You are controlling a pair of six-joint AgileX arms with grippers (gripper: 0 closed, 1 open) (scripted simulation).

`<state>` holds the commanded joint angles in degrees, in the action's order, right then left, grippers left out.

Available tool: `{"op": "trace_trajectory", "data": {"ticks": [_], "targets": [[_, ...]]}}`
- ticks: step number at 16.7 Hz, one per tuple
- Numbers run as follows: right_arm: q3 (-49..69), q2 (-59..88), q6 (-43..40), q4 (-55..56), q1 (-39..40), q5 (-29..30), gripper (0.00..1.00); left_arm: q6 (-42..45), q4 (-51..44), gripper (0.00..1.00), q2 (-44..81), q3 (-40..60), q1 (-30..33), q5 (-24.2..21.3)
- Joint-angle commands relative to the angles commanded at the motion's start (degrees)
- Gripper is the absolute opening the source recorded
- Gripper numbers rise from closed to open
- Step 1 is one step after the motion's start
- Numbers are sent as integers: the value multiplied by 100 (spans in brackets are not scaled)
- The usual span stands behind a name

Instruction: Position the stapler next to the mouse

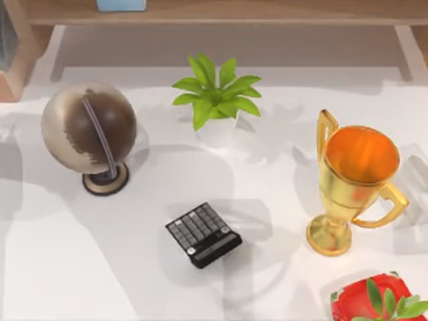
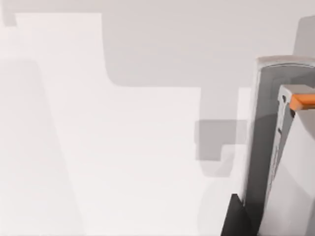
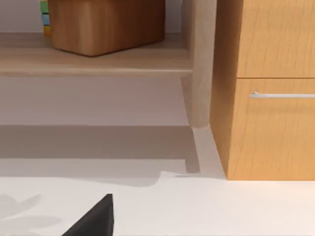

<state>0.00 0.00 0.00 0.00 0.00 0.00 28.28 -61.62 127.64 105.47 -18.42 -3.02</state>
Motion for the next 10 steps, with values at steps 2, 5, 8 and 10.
{"op": "trace_trajectory", "data": {"ticks": [2, 5, 8, 10], "targets": [[0, 0, 0, 0, 0, 0, 100, 12, 93, 0, -27, -9, 7, 3], [0, 0, 0, 0, 0, 0, 100, -46, 156, 0, -45, -27, -66, 76], [0, 0, 0, 0, 0, 0, 100, -164, 135, 0, -33, -67, -205, 194], [0, 0, 0, 0, 0, 0, 100, -246, 87, 0, 13, -106, -303, 267]]}}
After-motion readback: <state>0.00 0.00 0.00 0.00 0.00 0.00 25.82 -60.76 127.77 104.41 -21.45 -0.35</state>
